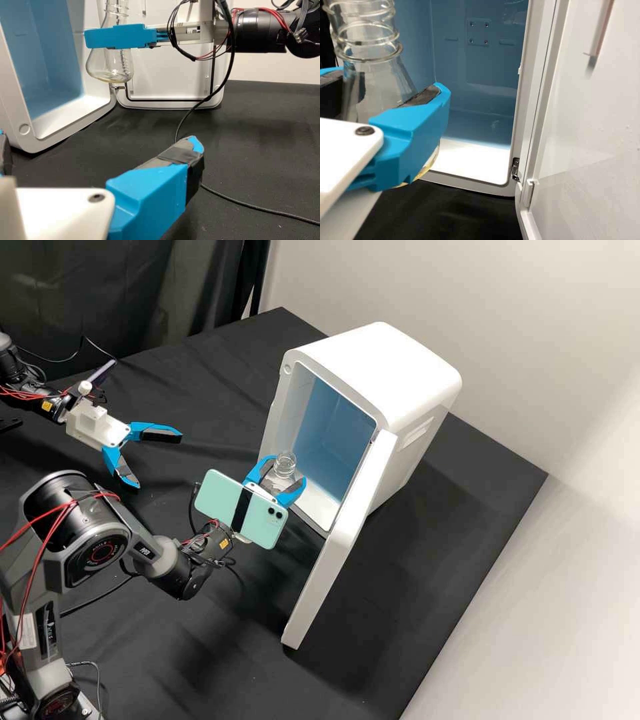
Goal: Place the flask in the incubator
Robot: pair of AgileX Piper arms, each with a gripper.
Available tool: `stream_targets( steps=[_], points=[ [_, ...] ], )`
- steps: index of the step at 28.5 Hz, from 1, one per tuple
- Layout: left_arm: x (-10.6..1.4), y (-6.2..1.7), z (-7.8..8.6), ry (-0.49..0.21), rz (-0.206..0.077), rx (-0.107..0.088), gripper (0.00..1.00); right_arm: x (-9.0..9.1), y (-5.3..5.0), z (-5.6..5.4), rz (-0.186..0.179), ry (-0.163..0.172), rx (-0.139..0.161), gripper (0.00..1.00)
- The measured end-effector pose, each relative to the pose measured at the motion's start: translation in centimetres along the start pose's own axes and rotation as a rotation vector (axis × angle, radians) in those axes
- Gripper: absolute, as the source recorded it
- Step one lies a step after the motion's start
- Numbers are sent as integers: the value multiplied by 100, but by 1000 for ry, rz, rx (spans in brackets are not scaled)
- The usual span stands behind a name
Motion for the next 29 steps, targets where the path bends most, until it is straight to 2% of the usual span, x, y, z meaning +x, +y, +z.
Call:
stream_targets(
  steps=[4, 10, 13, 24, 29],
  points=[
    [0, 0, 0, 0, 0, 0, 100, 84, -40, 15, 0, -6, 13, 0],
    [0, 0, 0, 0, 0, 0, 100, 188, -157, 43, -47, -39, 21, 0],
    [0, 0, 0, 0, 0, 0, 100, 236, -193, 23, -63, -36, 19, 0],
    [0, 0, 0, 0, 0, 0, 100, 383, -146, -76, -41, 1, 13, 0],
    [0, 0, 0, 0, 0, 0, 100, 420, -149, -97, -47, -6, 12, 0]
  ],
)
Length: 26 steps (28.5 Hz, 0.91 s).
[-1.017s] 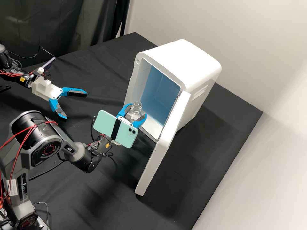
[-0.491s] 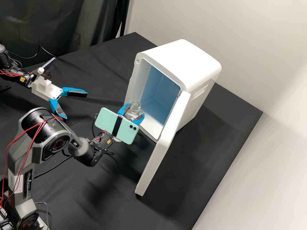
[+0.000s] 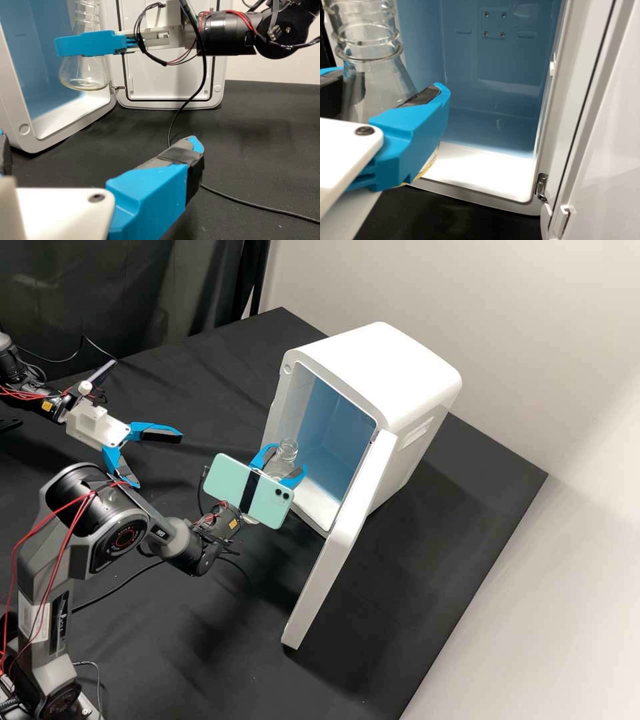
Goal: Place the flask in the incubator
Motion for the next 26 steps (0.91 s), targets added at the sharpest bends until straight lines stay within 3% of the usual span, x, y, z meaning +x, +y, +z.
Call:
stream_targets(
  steps=[5, 12, 26],
  points=[
    [5, -14, -4, 1, -5, -1, 100, 51, 8, -38, -3, 1, -2, 0],
    [11, -34, -9, 3, -13, -3, 100, 144, 64, -122, 19, 24, -4, 0],
    [9, -32, -20, 7, -12, -4, 100, 175, 57, -138, 11, 10, -12, 0]
  ],
)
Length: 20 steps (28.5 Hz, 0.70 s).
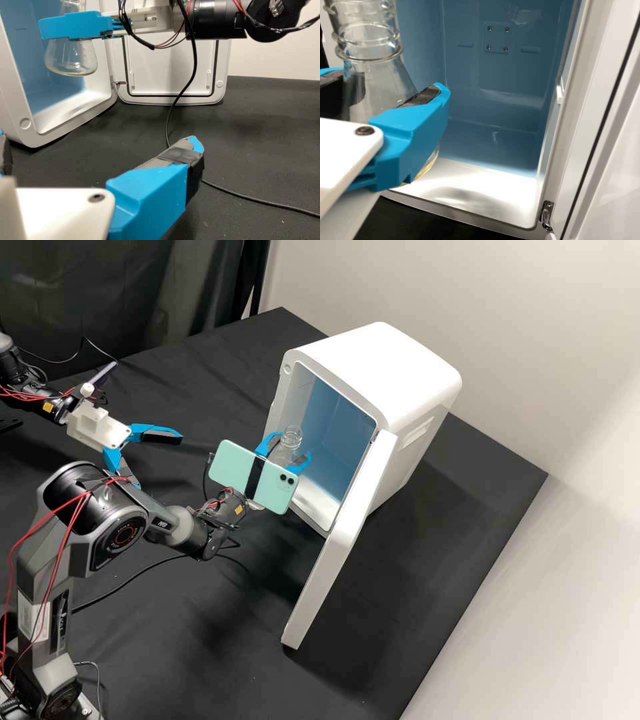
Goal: Place the flask in the incubator
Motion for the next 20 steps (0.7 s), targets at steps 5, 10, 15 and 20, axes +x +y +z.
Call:
stream_targets(
  steps=[5, 10, 15, 20],
  points=[
    [0, 0, 0, 0, 0, 0, 100, 35, 14, -5, 4, 0, -35, 0],
    [0, -2, -4, 2, -1, -1, 100, 118, -23, 37, 5, -29, -47, 0],
    [0, -1, -11, 5, 0, -2, 100, 225, -94, 48, -13, -66, -101, 0],
    [-1, 2, -22, 13, 2, -5, 100, 285, -132, 69, -15, -82, -141, 0]
  ],
)
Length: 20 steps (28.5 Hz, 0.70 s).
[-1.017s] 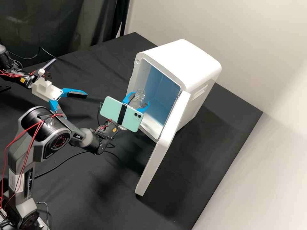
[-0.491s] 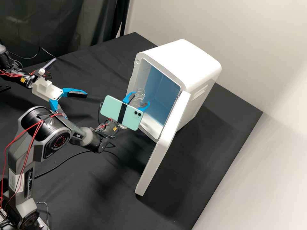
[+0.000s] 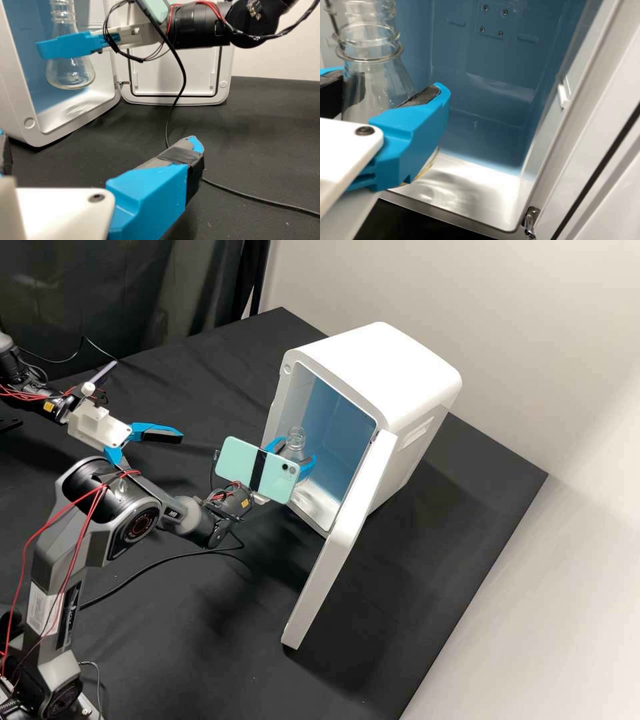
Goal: Place the flask in the incubator
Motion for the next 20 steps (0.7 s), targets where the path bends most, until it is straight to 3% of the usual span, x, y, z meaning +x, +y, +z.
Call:
stream_targets(
  steps=[3, 10, 20],
  points=[
    [0, 0, 0, 0, 0, 0, 100, 10, -28, 30, -13, -15, -13, 0],
    [0, 0, 0, 0, 0, 0, 100, 37, -49, 63, -18, -35, -5, 0],
    [0, 0, 0, 0, 0, 0, 100, 127, 41, -14, 10, -9, -31, 0]
  ],
)
